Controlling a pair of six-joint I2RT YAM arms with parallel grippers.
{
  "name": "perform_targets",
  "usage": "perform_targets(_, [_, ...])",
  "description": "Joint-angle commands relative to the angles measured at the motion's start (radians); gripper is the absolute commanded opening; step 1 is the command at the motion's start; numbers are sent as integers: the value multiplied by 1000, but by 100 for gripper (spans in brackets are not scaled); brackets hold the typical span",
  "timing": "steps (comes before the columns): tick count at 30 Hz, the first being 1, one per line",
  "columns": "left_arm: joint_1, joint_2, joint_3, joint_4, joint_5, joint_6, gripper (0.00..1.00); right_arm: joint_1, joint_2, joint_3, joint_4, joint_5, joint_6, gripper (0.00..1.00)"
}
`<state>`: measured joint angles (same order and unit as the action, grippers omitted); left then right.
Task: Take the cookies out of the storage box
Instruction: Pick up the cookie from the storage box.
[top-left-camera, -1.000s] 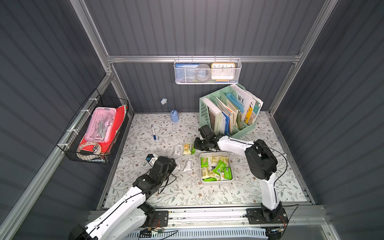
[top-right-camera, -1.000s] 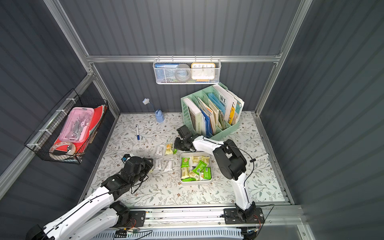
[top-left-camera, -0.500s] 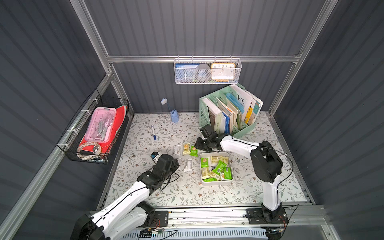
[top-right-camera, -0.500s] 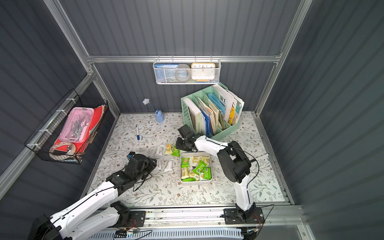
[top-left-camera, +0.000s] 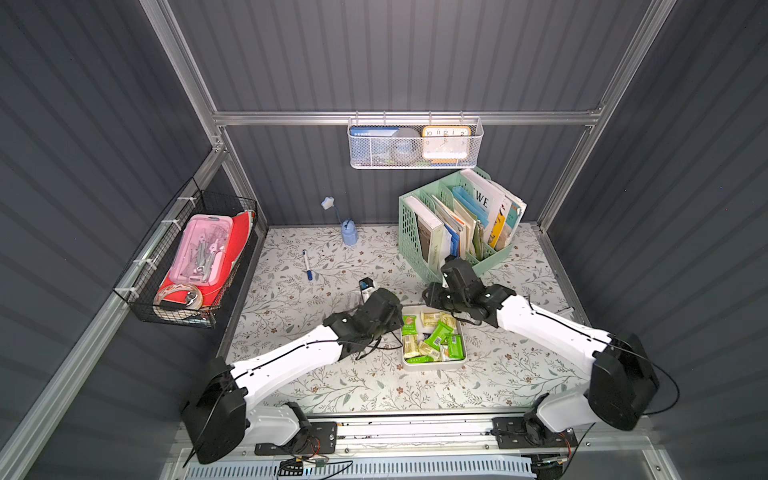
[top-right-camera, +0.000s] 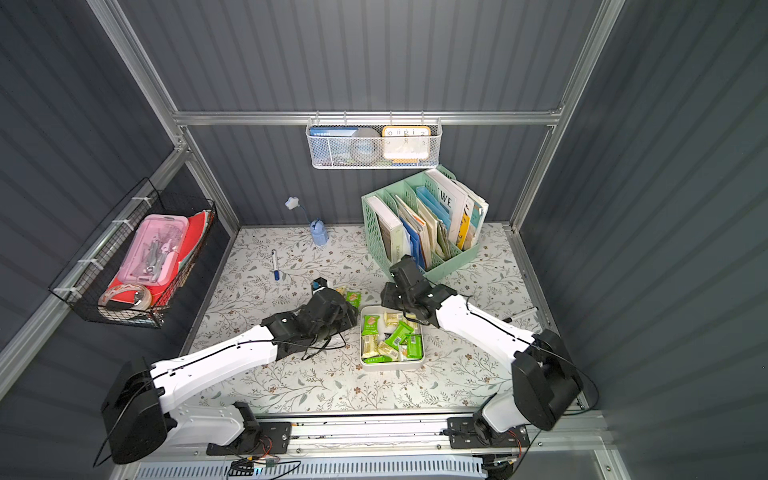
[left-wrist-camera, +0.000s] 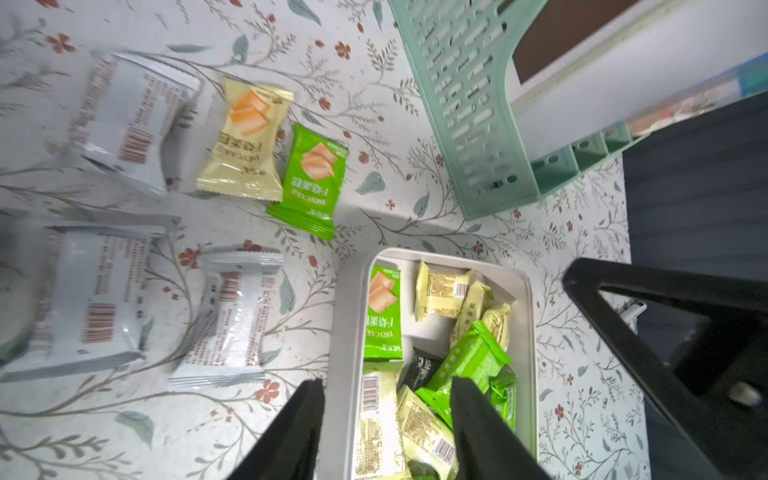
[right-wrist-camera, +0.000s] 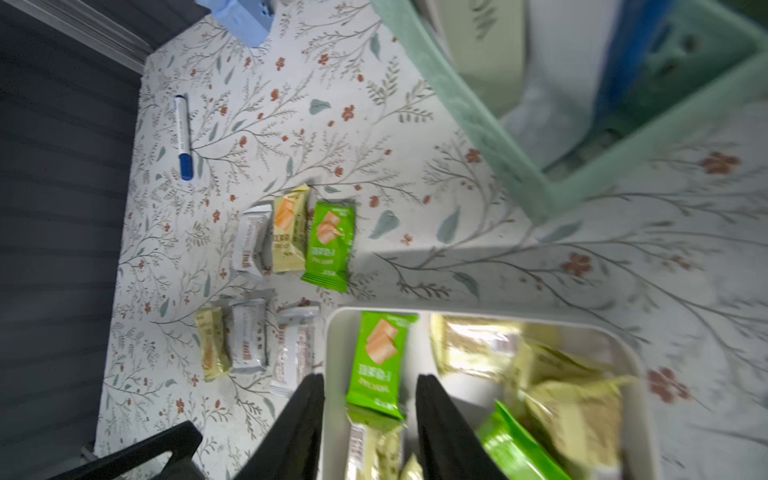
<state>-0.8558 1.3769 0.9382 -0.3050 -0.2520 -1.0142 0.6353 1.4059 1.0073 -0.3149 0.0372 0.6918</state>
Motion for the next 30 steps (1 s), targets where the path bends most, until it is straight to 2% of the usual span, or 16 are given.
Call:
perform_targets(1, [-69, 99, 82, -32, -38, 51, 54, -14, -121, -90, -76, 106, 13, 42])
perform_targets(4, [-116, 222, 182, -52, -14, 134, 56, -21, -256, -164, -87, 147, 21, 41])
perform_targets(8, [-132, 357, 282, -44, 106, 280, 59, -25, -390, -213, -132, 190, 17, 41])
perform_targets(13, [-167, 497, 448, -186, 47, 420, 64, -27, -498, -237, -198, 231, 9, 41])
perform_targets(16, [-172, 533, 468, -215, 18, 500, 70, -27, -557, -254, -212, 261, 17, 40])
perform_targets(20, [-174, 549, 527, -260, 5, 587, 73, -28, -627, -269, -223, 285, 9, 39])
perform_targets(24, [-173, 522, 514, -265, 1, 657, 74, -28, -656, -271, -255, 306, 11, 39])
perform_targets(30, [-169, 534, 503, -256, 63, 724, 80, -28, -668, -297, -250, 300, 24, 39])
